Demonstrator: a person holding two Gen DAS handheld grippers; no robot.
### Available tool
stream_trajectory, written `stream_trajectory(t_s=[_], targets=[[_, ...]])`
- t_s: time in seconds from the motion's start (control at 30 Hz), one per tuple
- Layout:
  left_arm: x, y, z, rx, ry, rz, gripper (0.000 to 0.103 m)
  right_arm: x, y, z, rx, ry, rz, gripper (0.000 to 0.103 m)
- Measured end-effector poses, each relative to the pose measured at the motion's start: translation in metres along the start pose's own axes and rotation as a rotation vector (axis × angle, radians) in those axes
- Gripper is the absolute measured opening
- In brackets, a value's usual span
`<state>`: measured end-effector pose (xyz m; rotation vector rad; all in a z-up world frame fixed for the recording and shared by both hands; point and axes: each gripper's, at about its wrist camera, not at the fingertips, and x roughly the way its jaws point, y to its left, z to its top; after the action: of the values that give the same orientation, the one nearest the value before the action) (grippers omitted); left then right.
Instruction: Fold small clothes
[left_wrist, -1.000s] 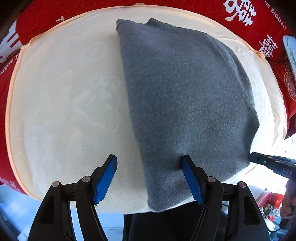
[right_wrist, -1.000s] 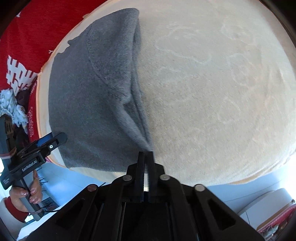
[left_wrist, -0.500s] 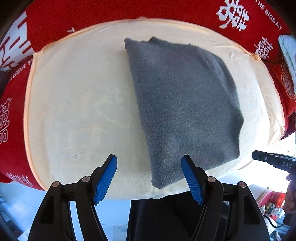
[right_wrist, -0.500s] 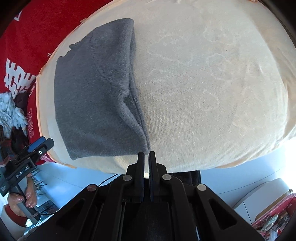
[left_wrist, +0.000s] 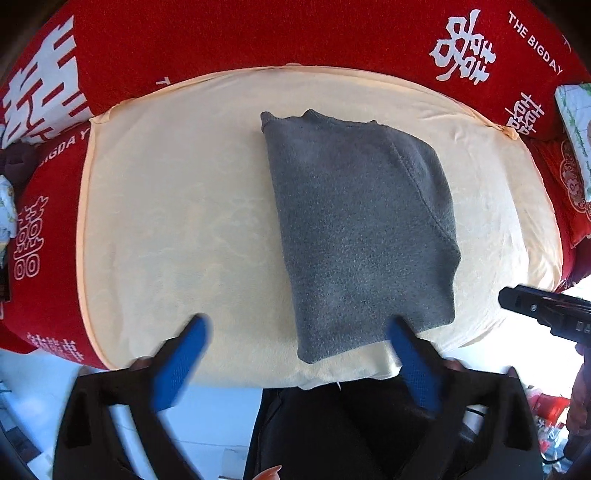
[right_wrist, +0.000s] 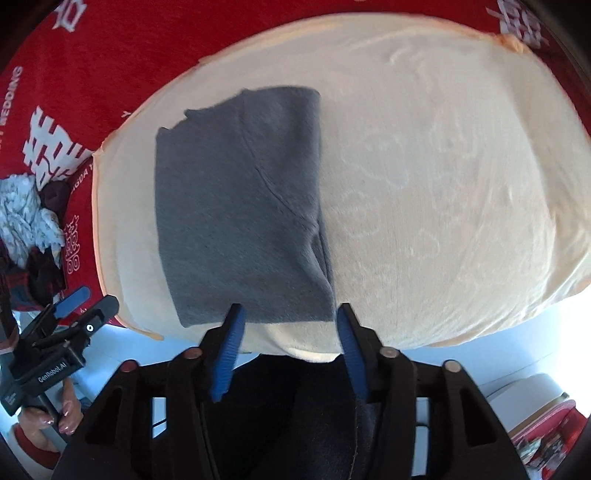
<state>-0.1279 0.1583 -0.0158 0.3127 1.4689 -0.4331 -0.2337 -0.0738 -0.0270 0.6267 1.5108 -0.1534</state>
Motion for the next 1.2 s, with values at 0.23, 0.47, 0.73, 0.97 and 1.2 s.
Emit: stream_trajectory(t_s=[0.23,0.47,0.73,0.97,1.2], targets=[[-0.015,-0.007,0.004,-0.029,-0.004,0.018,0.103,-0.031,0.028,0.009,-0.050,-0.142,-0.033,0.090],[-0.027,-0.005,0.005,-0.066,-0.026,0.020,0.103,-0.042,0.047,0.014,-0.083,-0.203,-0.072,0.094],[-0.036,0.000,0.005,-0.071,-0.043,0.036,0.103,-0.041,0.052,0.017,-0.048,-0.156,-0.101,0.094],[-0.042,0.006,0.007,-0.089,-0.056,0.034,0.103,-0.044,0.061,0.019,-0.068,-0.141,-0.147,0.094],[-0.045,0.008,0.011,-0.091,-0.064,0.057,0.103,-0.043,0.066,0.021,-0.075,-0.126,-0.172,0.094]])
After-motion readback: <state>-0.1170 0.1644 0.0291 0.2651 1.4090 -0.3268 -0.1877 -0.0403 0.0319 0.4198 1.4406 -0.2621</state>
